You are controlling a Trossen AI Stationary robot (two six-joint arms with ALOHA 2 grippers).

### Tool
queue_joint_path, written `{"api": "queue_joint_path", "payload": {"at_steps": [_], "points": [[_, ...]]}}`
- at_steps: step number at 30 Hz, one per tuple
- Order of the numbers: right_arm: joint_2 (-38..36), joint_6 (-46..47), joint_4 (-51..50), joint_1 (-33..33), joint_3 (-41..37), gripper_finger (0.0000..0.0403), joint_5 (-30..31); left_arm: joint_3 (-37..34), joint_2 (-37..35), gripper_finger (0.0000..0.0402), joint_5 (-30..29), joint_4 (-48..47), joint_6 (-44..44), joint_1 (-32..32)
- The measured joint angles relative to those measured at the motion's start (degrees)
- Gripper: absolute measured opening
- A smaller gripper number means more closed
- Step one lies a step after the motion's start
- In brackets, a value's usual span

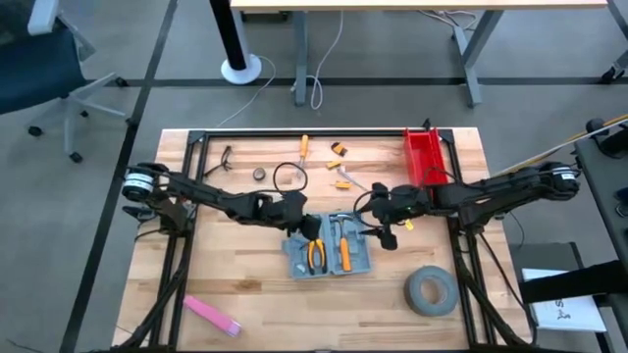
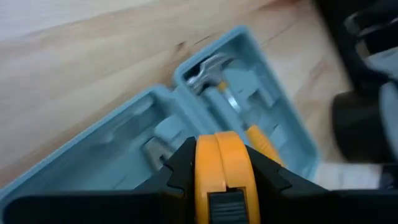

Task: Prefit tool cases
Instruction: Put the yellow measuring tape into the gray pre-fit tool case

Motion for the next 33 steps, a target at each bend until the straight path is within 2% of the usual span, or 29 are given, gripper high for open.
{"api": "queue_joint_path", "payload": {"at_steps": [2, 5, 7, 10, 15, 22, 33], "points": [[1.7, 0.6, 0.8, 0.0, -0.2, 0.0277, -0.5, -2.7, 0.0, 0.0080, -0.4, 8.6, 1.0, 0.0], [4.9, 2.7, 4.2, 0.0, -0.2, 0.0269, -5.9, -6.2, 0.0, 0.0080, -2.8, 19.1, 4.1, 0.0], [6.5, 5.4, 7.7, 0.0, -0.2, 0.0264, -8.9, -7.7, 0.0, 0.0080, -4.4, 24.3, 7.0, 0.0], [8.3, 10.0, 12.1, -0.2, -0.1, 0.0257, -9.1, -8.4, 0.0, 0.0080, -6.2, 29.6, 12.1, 0.0], [10.1, 16.6, 17.9, -1.6, -0.2, 0.0246, -9.2, -7.3, 0.0, 0.0080, -8.2, 34.4, 21.9, -0.1], [9.3, 17.2, 24.5, -4.4, -0.1, 0.0231, -8.7, -3.8, 0.0, 0.0080, -8.1, 37.8, 32.9, -0.1], [7.4, 13.7, 28.0, -6.1, -0.2, 0.0219, -9.1, -3.3, 0.0, 0.0080, -4.0, 43.8, 35.5, -0.1]]}}
